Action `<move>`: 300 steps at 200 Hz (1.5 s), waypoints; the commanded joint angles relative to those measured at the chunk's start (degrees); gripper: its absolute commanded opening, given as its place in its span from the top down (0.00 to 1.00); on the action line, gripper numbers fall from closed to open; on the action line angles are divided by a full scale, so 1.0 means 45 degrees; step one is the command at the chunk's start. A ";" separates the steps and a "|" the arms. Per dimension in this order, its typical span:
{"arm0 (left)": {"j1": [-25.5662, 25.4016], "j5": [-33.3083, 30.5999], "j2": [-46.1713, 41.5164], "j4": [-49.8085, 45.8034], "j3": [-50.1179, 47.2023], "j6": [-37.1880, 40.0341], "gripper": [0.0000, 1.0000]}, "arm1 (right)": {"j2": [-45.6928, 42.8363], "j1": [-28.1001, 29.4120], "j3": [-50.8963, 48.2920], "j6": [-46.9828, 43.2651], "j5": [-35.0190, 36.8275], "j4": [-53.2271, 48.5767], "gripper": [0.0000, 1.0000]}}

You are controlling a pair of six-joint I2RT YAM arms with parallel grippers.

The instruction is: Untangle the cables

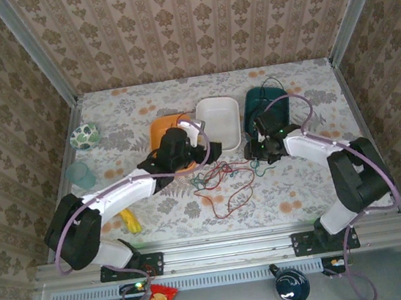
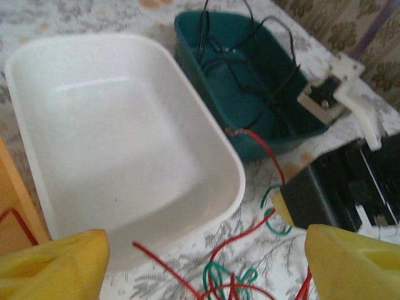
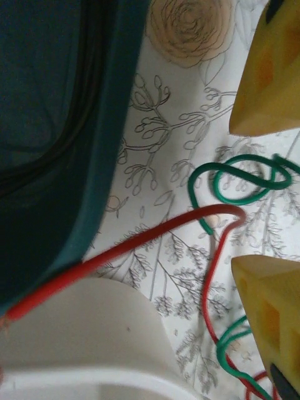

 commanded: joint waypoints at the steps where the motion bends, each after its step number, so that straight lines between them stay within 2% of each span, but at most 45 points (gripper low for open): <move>1: -0.0030 0.0156 -0.0623 0.0670 -0.0418 -0.0265 0.18 | 0.0436 -0.0071 0.0427 -0.0173 -0.0206 0.0918 0.66; 23: -0.0121 0.0414 -0.0515 0.0491 -0.0518 -0.0049 0.18 | 0.0243 -0.0062 0.0267 -0.0037 -0.0619 0.1404 0.92; 34: -0.0220 0.0548 -0.0282 0.0324 -0.0431 0.0211 0.18 | -0.0204 -0.0017 0.0078 -0.0036 -0.0743 0.1439 1.00; 66: -0.0617 0.0909 0.0678 -0.0202 0.0091 0.1002 0.18 | -0.2488 0.0101 -0.0653 -0.0186 -0.0669 0.1149 1.00; 101: -0.1043 0.0928 0.1785 -0.0714 0.0702 0.1784 0.19 | -0.6056 0.0099 -0.0937 -0.0444 0.0052 0.0634 1.00; 122: -0.1174 0.1488 0.2111 -0.0423 0.0776 0.1992 0.20 | -0.7212 0.0095 -0.0666 -0.0602 -0.0116 0.0440 1.00; 162: -0.1233 0.2296 0.1278 0.1301 0.0168 0.2240 0.20 | -0.7349 0.0089 -0.0078 -0.0607 -0.0643 -0.0206 1.00; 208: -0.1165 0.3437 0.1271 0.1695 0.0724 0.2388 0.21 | -0.7035 0.0065 -0.0176 -0.0258 -0.1160 0.0130 1.00; 266: -0.1170 0.3664 0.3376 0.2268 0.2434 0.2373 0.30 | -0.7406 -0.0322 -0.0473 0.0370 -0.1980 0.0408 1.00; 300: -0.1172 0.3574 0.4259 0.2407 0.3364 0.2448 0.44 | -0.7977 -0.1030 -0.0641 0.0960 -0.2841 0.0539 1.00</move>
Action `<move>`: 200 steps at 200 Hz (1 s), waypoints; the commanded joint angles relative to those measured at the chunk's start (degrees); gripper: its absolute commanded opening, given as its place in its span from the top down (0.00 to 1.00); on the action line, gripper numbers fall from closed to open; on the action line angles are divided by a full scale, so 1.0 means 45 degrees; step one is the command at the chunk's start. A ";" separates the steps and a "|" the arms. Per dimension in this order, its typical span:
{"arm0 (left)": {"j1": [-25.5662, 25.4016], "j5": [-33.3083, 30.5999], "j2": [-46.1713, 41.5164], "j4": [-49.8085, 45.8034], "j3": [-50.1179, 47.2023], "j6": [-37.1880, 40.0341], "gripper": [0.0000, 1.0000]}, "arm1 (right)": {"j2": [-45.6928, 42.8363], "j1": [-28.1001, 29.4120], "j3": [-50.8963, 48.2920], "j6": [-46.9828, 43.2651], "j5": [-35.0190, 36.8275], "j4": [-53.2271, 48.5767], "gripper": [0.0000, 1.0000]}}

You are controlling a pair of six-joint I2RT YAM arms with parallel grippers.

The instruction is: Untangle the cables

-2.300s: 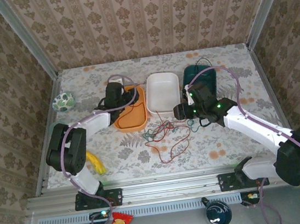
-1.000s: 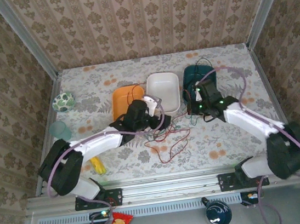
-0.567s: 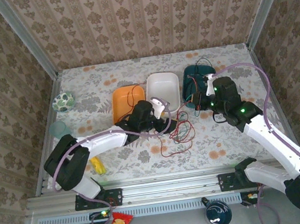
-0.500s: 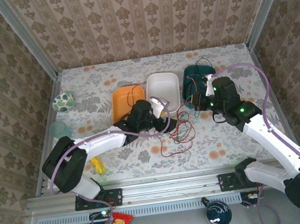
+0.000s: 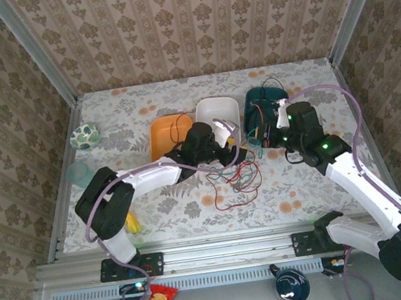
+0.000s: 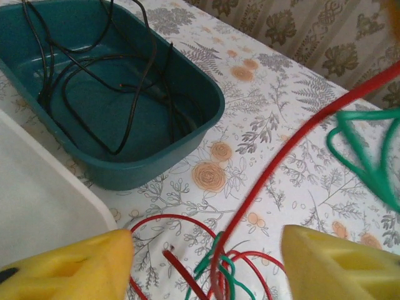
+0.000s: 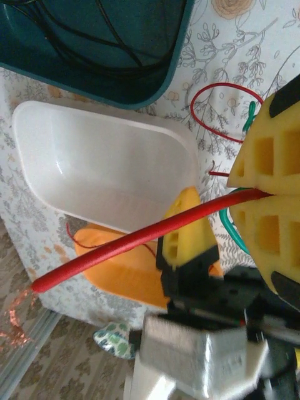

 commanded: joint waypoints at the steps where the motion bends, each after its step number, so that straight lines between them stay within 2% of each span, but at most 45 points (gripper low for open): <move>1: -0.0017 0.0208 0.0359 0.0628 0.0775 0.0200 0.45 | -0.0611 -0.0481 -0.0211 0.0635 -0.1008 0.0338 1.00; 26: -0.0006 0.0280 0.0867 0.0914 0.1243 0.0017 0.53 | -0.0849 -0.1011 -0.0481 0.1133 -0.1775 0.0530 1.00; 45: -0.0007 0.0484 0.1099 0.1379 0.1396 -0.0411 0.68 | -0.0905 -0.1287 -0.0692 0.1327 -0.2193 0.0503 1.00; 58: -0.0015 0.0743 0.1177 0.1801 0.1459 -0.0793 0.85 | -0.0891 -0.1428 -0.0852 0.1397 -0.2288 0.0374 1.00; 75: -0.0002 0.0824 0.1085 0.1747 0.1489 -0.0975 1.00 | -0.0906 -0.1525 -0.1056 0.1250 -0.2093 -0.0013 1.00; 96: 0.0089 0.0385 0.0268 0.2385 0.0654 -0.1498 1.00 | -0.0969 -0.1545 -0.1300 0.0754 -0.0747 -0.1234 1.00; 107: 0.0211 0.0482 -0.0259 0.2591 0.0245 -0.1843 1.00 | -0.0851 -0.1565 -0.1472 0.0576 0.0079 -0.1880 0.89; 120: 0.0256 0.0680 -0.0902 0.2619 -0.0105 -0.1970 1.00 | -0.0619 -0.1565 -0.1789 0.0362 0.0373 -0.2107 0.57; 131: 0.0256 0.0907 -0.1381 0.2510 -0.0332 -0.1957 1.00 | -0.0295 -0.1551 -0.2094 0.0188 -0.0303 -0.1823 0.38; 137: 0.0262 0.1037 -0.1614 0.2387 -0.0403 -0.1966 1.00 | -0.0104 -0.1462 -0.2199 0.0026 -0.0843 -0.1603 0.31; 156: 0.0259 0.1539 -0.2115 0.1974 -0.0477 -0.1909 1.00 | 0.0478 -0.0637 -0.2297 -0.0585 -0.1903 -0.1042 0.25; 178: 0.0266 0.1844 -0.2459 0.1623 -0.0510 -0.1888 1.00 | 0.1151 0.0516 -0.2127 -0.1181 -0.2204 -0.0599 0.24; 200: 0.0245 0.2136 -0.2657 0.1426 -0.0461 -0.1924 1.00 | 0.1733 0.1077 -0.1765 -0.1523 -0.2570 -0.0290 0.24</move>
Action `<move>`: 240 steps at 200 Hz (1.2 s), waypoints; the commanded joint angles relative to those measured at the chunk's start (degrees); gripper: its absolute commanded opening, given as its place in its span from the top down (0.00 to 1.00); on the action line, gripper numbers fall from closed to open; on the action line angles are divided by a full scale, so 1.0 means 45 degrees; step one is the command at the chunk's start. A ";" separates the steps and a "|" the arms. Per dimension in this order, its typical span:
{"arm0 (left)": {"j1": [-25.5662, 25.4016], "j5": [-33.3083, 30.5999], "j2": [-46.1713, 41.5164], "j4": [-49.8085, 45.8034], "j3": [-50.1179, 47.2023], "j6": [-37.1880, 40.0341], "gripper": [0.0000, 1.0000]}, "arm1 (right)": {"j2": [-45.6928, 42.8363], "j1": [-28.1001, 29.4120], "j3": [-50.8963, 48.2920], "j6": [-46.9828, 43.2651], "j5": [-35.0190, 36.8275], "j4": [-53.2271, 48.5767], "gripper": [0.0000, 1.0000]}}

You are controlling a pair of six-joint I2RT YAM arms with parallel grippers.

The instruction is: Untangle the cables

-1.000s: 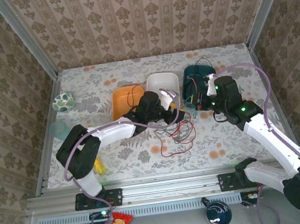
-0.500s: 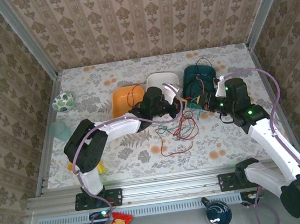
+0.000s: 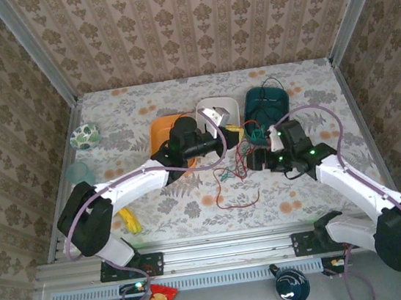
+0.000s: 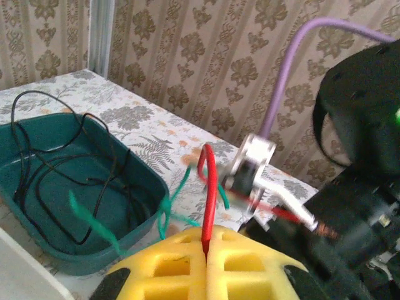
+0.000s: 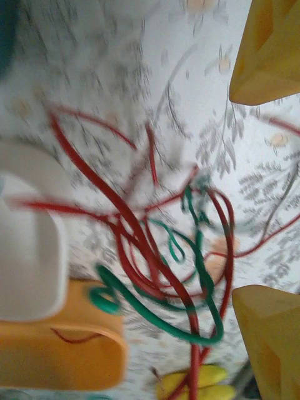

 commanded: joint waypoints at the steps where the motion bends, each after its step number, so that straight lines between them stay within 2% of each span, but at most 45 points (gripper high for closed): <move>1: 0.0057 0.0769 -0.0287 -0.0229 -0.0053 -0.0235 1.00 | 0.0496 0.0511 0.0479 -0.0882 -0.0861 0.0517 0.24; 20: 0.0006 0.0952 -0.0399 -0.0522 0.0072 -0.0150 1.00 | 0.0801 0.0650 0.0669 -0.1005 -0.1260 0.0863 0.23; 37: -0.0036 0.1034 -0.0574 -0.0648 0.0104 -0.0096 1.00 | 0.1121 0.0676 0.0801 -0.1085 -0.0938 0.0890 0.25; 57: -0.0055 0.1217 -0.0933 -0.0619 0.0041 -0.0227 1.00 | 0.1646 0.0669 0.0870 -0.1136 -0.0489 0.1041 0.32; 65: -0.0054 0.1270 -0.1193 -0.0671 0.0015 -0.0256 1.00 | 0.1899 0.0660 0.0899 -0.1158 -0.0468 0.1187 0.39; 77: -0.0055 0.1351 -0.1563 -0.0825 -0.0031 -0.0240 1.00 | 0.2203 0.0667 0.0899 -0.1093 -0.0165 0.1371 0.54; 94: -0.0031 0.1324 -0.2294 -0.1347 -0.0090 -0.0051 1.00 | 0.2508 0.0641 0.0804 -0.1073 0.0148 0.1600 0.81; 114: -0.0001 0.1087 -0.3255 -0.2118 -0.0194 0.0268 1.00 | 0.2646 0.0412 0.0451 -0.0941 0.0167 0.1771 0.98; 144: 0.0327 0.0485 -0.4976 -0.2736 -0.0402 0.0534 1.00 | 0.2420 -0.0167 -0.0601 -0.0817 -0.0690 0.2426 1.00; 211: 0.2071 0.0491 -0.7862 -0.3168 -0.0138 0.0643 1.00 | 0.3249 -0.0677 -0.0827 -0.0126 -0.0118 0.2264 1.00; 240: 0.2893 -0.0479 -0.8852 -0.4265 0.0226 0.1462 1.00 | 0.3106 -0.0749 -0.0886 -0.0057 0.0099 0.2138 1.00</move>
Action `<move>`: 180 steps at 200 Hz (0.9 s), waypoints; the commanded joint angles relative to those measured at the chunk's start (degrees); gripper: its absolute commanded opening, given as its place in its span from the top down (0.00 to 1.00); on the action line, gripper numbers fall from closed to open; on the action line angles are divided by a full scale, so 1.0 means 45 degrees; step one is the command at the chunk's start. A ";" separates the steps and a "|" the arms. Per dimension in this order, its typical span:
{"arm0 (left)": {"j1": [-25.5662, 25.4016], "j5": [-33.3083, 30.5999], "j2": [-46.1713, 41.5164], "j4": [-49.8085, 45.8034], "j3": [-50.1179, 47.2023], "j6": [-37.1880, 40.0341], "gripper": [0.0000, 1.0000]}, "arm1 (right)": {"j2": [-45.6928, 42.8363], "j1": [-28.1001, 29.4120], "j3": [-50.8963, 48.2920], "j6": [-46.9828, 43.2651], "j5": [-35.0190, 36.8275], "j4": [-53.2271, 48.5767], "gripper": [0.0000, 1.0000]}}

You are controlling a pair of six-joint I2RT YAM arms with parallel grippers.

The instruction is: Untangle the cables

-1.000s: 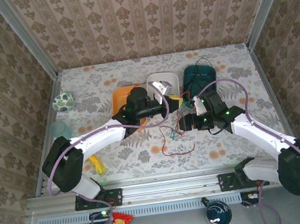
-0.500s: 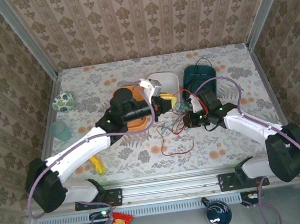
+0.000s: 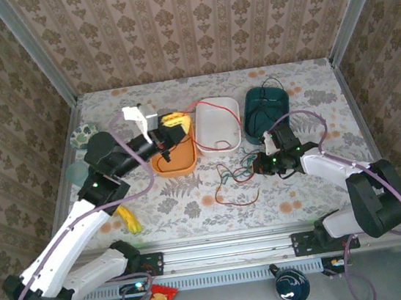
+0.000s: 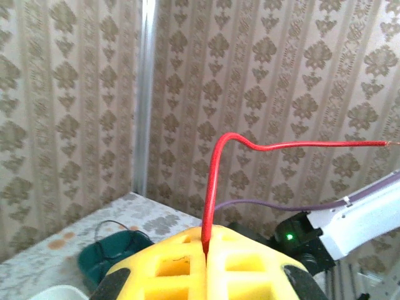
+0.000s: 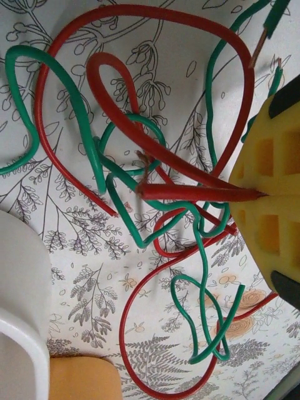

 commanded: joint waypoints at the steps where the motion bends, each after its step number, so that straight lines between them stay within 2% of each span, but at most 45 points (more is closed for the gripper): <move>1: 0.0524 -0.0911 -0.0748 -0.1005 0.0540 0.0967 1.00 | -0.0083 -0.0085 -0.0163 0.0230 0.0342 -0.0123 1.00; 34: 0.1056 -0.3509 -0.0925 -0.2373 0.0777 0.2097 1.00 | -0.0516 -0.0076 -0.0092 0.0194 0.0037 -0.0046 1.00; 49: 0.1426 -0.3977 -0.0629 -0.2392 0.0593 0.2192 1.00 | -0.0733 -0.0076 0.0076 0.0171 -0.0139 -0.0108 1.00; 86: 0.2584 -0.3410 0.0489 -0.0741 -0.0577 0.1899 1.00 | -0.1096 -0.0017 0.0590 0.0142 -0.0525 -0.0319 1.00; 98: 0.3431 -0.3118 0.0987 -0.0278 -0.1045 0.1641 1.00 | -0.1180 0.0015 0.0745 0.0076 -0.0578 -0.0489 1.00; 126: 0.4516 -0.2609 0.2539 -0.0398 -0.2143 0.0615 1.00 | -0.1188 0.0107 0.1030 -0.0284 -0.0640 -0.1000 1.00; 163: 0.4448 -0.2335 0.5295 -0.1189 -0.3174 -0.0633 1.00 | -0.1056 0.0143 0.1061 -0.0395 -0.0345 -0.1354 1.00; 180: 0.4084 -0.2819 0.6272 -0.1567 -0.3050 -0.1004 1.00 | -0.0934 0.0157 0.1114 -0.0395 -0.0253 -0.1385 1.00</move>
